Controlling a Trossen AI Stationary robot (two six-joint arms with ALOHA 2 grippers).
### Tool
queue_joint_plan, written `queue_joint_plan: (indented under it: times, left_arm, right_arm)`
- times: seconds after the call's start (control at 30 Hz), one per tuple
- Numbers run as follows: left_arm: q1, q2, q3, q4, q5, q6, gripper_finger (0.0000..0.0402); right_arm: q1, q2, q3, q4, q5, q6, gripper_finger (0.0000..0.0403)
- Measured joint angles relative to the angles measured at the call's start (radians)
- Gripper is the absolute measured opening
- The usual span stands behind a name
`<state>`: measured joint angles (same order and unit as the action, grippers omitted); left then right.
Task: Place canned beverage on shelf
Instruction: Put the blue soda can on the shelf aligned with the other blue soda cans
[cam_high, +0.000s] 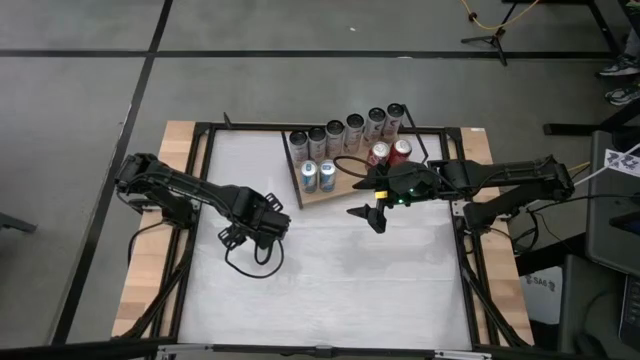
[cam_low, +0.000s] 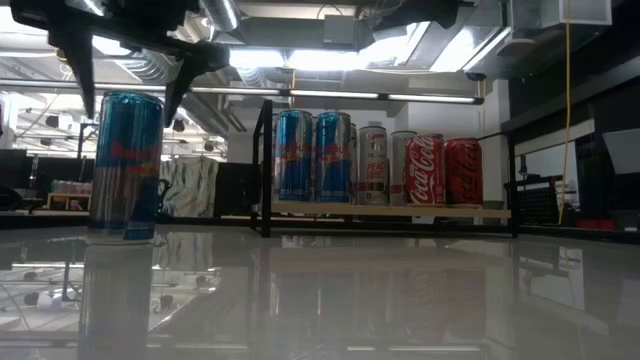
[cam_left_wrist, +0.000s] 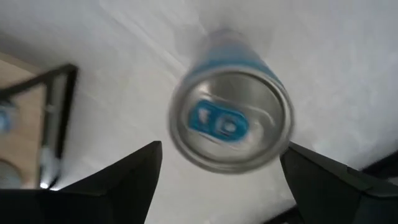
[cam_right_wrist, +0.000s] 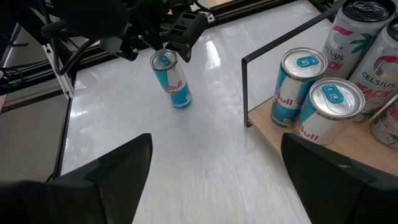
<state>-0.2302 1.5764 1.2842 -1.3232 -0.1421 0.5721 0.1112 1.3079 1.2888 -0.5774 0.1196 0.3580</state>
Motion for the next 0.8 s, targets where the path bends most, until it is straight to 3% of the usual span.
queue_joint_plan:
  times: [0.2, 0.43, 0.8]
  left_arm:
    - [-0.014, -0.038, 0.000, -0.055, 0.005, -0.091, 0.0318]
    - [-0.049, -0.163, 0.000, -0.058, 0.006, -0.314, 0.0318]
    - [-0.159, -0.341, 0.000, -0.061, 0.011, -0.989, 0.0318]
  right_arm:
    - [0.000, 0.000, 0.000, 0.025, 0.000, 0.000, 0.0347]
    - [0.000, 0.060, 0.000, 0.246, -0.063, -0.009, 0.0347]
    - [0.001, 0.224, 0.000, 0.510, -0.140, -0.079, 0.0347]
